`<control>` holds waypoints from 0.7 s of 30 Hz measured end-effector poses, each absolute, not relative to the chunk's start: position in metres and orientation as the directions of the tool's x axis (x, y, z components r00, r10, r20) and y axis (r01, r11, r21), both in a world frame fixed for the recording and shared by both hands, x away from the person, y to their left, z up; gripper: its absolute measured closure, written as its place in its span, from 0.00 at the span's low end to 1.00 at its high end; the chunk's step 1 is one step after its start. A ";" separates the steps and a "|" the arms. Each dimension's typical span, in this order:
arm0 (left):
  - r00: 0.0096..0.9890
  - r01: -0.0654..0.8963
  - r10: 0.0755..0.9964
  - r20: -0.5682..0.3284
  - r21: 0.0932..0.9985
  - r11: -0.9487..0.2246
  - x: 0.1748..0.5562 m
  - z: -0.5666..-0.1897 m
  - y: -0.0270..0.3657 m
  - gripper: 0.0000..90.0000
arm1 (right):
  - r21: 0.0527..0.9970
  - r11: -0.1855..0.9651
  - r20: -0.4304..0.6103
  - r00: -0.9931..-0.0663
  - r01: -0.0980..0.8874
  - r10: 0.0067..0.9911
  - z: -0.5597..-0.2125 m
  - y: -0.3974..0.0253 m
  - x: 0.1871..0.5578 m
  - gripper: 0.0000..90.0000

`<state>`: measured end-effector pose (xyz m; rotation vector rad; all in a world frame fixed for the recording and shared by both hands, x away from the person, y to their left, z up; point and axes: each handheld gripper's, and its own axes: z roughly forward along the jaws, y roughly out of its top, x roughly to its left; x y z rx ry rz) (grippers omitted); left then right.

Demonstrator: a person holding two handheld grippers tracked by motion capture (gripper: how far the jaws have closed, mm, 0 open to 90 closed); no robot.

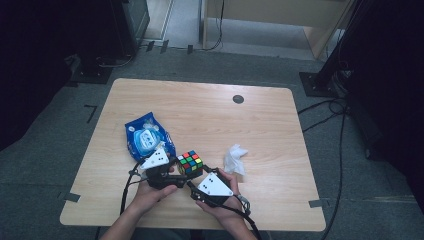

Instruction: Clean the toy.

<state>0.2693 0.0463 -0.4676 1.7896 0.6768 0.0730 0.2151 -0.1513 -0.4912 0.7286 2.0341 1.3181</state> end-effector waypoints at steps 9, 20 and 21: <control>0.830 0.405 0.479 -0.286 0.899 -0.165 0.271 -0.466 0.051 0.38 | 0.926 0.365 -0.188 -0.720 0.097 0.668 -0.490 -0.164 0.219 0.57; 0.814 0.396 0.517 -0.265 0.904 -0.159 0.269 -0.468 0.046 0.37 | 0.937 0.293 -0.079 -0.702 0.189 0.707 -0.489 -0.157 0.216 0.55; 0.812 0.398 0.519 -0.267 0.904 -0.158 0.269 -0.468 0.046 0.37 | 0.939 0.279 -0.060 -0.699 0.204 0.712 -0.489 -0.156 0.216 0.55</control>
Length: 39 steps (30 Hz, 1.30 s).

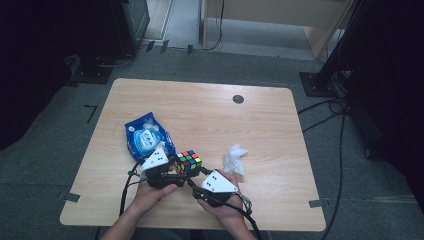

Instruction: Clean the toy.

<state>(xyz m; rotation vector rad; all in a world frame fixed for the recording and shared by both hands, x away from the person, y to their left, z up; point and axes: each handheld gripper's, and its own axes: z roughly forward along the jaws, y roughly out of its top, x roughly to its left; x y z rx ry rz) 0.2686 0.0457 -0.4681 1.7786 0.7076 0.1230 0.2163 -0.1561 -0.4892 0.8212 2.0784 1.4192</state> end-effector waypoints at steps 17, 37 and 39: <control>0.807 0.364 0.546 -0.227 0.918 -0.156 0.267 -0.469 0.047 0.38 | 0.939 0.262 -0.027 -0.709 0.225 0.705 -0.491 -0.159 0.220 0.47; 0.786 0.374 0.574 -0.232 0.916 -0.142 0.274 -0.471 0.058 0.38 | 0.801 0.368 -0.117 -0.479 0.473 0.870 -0.511 -0.249 0.276 0.43; 0.789 0.370 0.571 -0.227 0.917 -0.147 0.273 -0.471 0.057 0.38 | 0.811 0.353 -0.117 -0.461 0.467 0.880 -0.512 -0.250 0.279 0.44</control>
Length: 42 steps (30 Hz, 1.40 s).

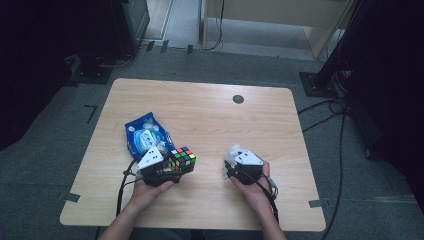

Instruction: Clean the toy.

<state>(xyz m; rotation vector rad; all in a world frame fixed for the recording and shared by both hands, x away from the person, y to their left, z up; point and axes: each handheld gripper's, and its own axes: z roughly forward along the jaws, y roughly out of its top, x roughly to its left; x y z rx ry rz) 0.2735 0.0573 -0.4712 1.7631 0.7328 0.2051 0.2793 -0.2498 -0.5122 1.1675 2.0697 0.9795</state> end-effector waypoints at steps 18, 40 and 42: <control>0.802 0.358 0.559 -0.209 0.918 -0.171 0.271 -0.473 0.055 0.38 | 0.764 0.380 -0.027 -0.563 0.521 0.826 -0.520 -0.250 0.293 0.59; 0.860 0.257 0.504 -0.076 0.919 -0.299 0.254 -0.478 0.031 0.38 | 0.913 0.078 0.245 -0.691 0.400 0.680 -0.444 -0.193 0.243 0.97; 0.863 0.245 0.503 -0.052 0.913 -0.327 0.252 -0.480 0.027 0.38 | 0.911 0.083 0.242 -0.689 0.403 0.683 -0.447 -0.187 0.244 0.97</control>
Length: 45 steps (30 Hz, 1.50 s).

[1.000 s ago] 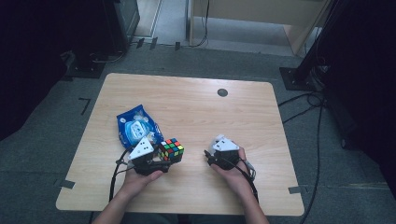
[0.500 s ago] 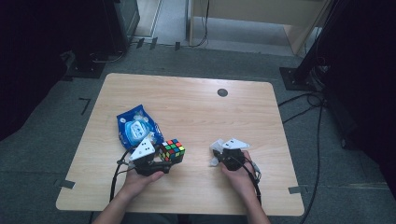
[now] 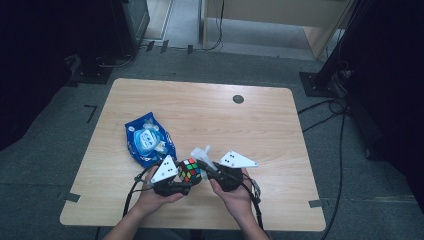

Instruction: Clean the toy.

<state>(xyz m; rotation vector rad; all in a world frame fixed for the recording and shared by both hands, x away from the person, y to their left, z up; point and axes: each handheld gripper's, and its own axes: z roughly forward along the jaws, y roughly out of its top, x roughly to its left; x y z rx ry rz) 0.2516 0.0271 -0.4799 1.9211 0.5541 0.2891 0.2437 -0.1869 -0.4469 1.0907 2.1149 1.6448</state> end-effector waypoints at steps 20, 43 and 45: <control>0.859 0.251 0.507 -0.078 0.926 -0.283 0.254 -0.476 0.034 0.38 | 0.899 0.081 0.252 -0.661 0.430 0.707 -0.450 -0.206 0.244 0.96; 0.815 0.293 0.572 -0.090 0.917 -0.272 0.261 -0.480 0.037 0.38 | 0.902 0.041 0.145 -0.390 0.430 0.910 -0.446 -0.239 0.251 0.37; 0.817 0.289 0.571 -0.083 0.915 -0.281 0.260 -0.481 0.035 0.38 | 0.901 0.022 0.189 -0.436 0.434 0.880 -0.440 -0.228 0.246 0.34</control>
